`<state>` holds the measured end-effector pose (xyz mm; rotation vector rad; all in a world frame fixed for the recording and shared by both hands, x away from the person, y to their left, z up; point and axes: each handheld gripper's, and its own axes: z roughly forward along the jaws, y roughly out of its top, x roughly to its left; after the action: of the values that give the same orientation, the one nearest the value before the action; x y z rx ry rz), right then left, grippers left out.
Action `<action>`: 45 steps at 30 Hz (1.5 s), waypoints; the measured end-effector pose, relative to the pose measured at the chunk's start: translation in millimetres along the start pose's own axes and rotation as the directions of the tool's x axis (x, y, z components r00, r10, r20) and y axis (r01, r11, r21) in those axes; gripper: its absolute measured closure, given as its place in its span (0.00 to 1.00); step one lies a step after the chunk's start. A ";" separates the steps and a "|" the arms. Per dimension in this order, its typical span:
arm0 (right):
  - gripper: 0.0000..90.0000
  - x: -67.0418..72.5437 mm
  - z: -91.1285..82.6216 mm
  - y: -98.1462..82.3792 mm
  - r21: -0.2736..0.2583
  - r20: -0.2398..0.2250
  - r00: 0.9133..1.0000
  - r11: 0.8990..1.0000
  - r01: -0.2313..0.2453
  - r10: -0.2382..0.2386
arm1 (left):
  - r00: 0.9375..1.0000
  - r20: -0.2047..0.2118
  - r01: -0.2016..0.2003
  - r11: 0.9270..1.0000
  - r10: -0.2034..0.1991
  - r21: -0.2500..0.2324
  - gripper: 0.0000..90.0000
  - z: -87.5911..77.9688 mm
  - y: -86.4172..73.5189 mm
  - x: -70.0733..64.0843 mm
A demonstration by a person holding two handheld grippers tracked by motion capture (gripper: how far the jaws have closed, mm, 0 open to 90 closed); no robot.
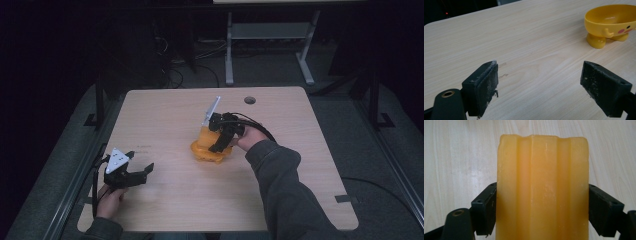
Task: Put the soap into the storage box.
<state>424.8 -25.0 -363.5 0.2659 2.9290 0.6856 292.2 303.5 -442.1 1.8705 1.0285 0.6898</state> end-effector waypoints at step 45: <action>0.23 -2.6 33.3 11.1 0.050 -0.048 0.999 0.999 -0.002 0.004 | 1.000 -0.001 0.003 1.000 -0.003 -0.001 0.16 -0.1 0.2 0.6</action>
<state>434.2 -1.4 -388.0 0.2622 2.9956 0.6288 292.5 304.0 -441.9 1.8675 1.0313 0.6900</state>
